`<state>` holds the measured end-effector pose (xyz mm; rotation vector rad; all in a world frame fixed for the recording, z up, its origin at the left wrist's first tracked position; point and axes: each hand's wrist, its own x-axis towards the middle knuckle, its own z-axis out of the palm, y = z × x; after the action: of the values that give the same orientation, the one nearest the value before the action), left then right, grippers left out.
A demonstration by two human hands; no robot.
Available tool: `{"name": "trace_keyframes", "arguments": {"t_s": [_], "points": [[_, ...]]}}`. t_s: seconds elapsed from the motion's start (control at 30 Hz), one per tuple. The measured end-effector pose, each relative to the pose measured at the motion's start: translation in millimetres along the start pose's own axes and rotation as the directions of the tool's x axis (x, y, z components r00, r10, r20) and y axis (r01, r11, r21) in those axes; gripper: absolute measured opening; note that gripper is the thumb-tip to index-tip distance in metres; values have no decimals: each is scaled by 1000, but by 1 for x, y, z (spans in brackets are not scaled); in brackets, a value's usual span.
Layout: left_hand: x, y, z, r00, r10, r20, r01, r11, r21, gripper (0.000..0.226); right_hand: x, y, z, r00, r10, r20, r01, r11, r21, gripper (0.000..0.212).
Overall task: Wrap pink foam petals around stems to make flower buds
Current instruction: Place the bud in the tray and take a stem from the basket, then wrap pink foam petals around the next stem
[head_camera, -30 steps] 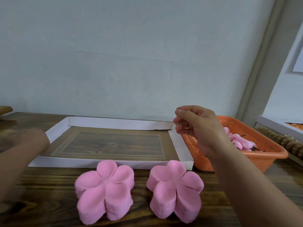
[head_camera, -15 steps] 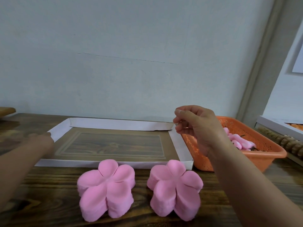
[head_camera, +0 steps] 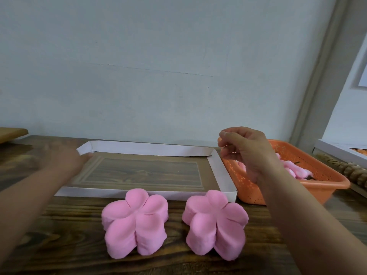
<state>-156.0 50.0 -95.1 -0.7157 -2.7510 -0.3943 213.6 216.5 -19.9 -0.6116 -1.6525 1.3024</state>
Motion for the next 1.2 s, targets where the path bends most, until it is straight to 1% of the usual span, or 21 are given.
{"name": "trace_keyframes", "arguments": {"t_s": [0.03, 0.07, 0.1, 0.13, 0.17, 0.2, 0.23, 0.3, 0.37, 0.43, 0.5, 0.6, 0.67, 0.73, 0.8, 0.87, 0.93, 1.0, 1.1, 1.13, 1.2], "points": [[-12, 12, -12, 994, 93, -56, -97, 991, -88, 58, 2, 1, -3, 1000, 0, -13, 0, 1000, -12, 2], [-24, 25, -25, 983, 176, -48, -183, 958, -222, 50, 4, 1, -6, 1000, 0, -30, 0, 1000, -19, 1], [-38, 37, -37, 958, 286, 23, -261, 902, -344, 42, 7, 3, -10, 999, 0, -49, -1, 1000, -24, 2], [-54, 48, -48, 897, 420, 138, -334, 849, -410, 36, 9, 4, -15, 998, -1, -70, -2, 999, -33, 3], [-69, 56, -55, 808, 533, 250, -401, 809, -430, 33, 12, 6, -20, 996, -2, -91, -3, 999, -54, 3], [-82, 64, -59, 724, 610, 322, -467, 777, -421, 34, 15, 8, -26, 994, -7, -112, -4, 995, -96, 1], [-93, 69, -62, 665, 657, 356, -528, 750, -398, 36, 18, 10, -34, 991, -16, -132, -5, 988, -155, 2], [-108, 77, -64, 608, 706, 363, -596, 708, -379, 36, 24, 14, -50, 987, -56, -153, 1, 941, -339, 8], [-118, 81, -63, 566, 746, 351, -623, 666, -411, 34, 30, 16, -67, 985, -93, -145, -6, 823, -567, 14], [-127, 85, -61, 531, 775, 342, -647, 632, -428, 32, 33, 17, -82, 990, -66, -125, -48, 677, -734, 18], [-134, 87, -61, 526, 790, 315, -657, 613, -439, 29, 34, 18, -93, 995, 7, -98, -84, 573, -815, 19], [-139, 89, -58, 550, 797, 251, -666, 600, -443, 25, 34, 20, -104, 989, 132, -66, -120, 454, -883, 20], [-140, 90, -56, 559, 797, 231, -675, 598, -432, 33, 33, 20, -107, 979, 199, -49, -124, 383, -916, 22], [-140, 90, -53, 562, 791, 242, -675, 608, -418, 43, 31, 19, -109, 968, 248, -46, -129, 326, -936, 20], [-140, 89, -51, 556, 796, 241, -698, 604, -384, 42, 30, 20, -109, 962, 271, -40, -117, 275, -954, 17], [-139, 88, -49, 551, 804, 224, -711, 593, -379, 32, 30, 21, -108, 960, 276, -45, -101, 195, -976, 14], [-141, 87, -48, 555, 807, 202, -706, 586, -397, 24, 31, 21, -107, 958, 280, -66, -101, 114, -988, 19], [-142, 88, -47, 560, 808, 181, -709, 581, -401, 22, 32, 19, -108, 954, 286, -90, -108, 48, -993, 18], [-143, 89, -45, 563, 811, 157, -714, 573, -402, 21, 31, 17, -109, 952, 292, -90, -68, -84, -994, 16], [-143, 89, -46, 565, 811, 152, -715, 573, -401, 21, 30, 17, -109, 953, 292, -86, -57, -105, -993, 16], [-144, 89, -46, 569, 809, 145, -715, 574, -398, 20, 32, 17, -110, 953, 291, -82, -54, -104, -993, 16]]}}
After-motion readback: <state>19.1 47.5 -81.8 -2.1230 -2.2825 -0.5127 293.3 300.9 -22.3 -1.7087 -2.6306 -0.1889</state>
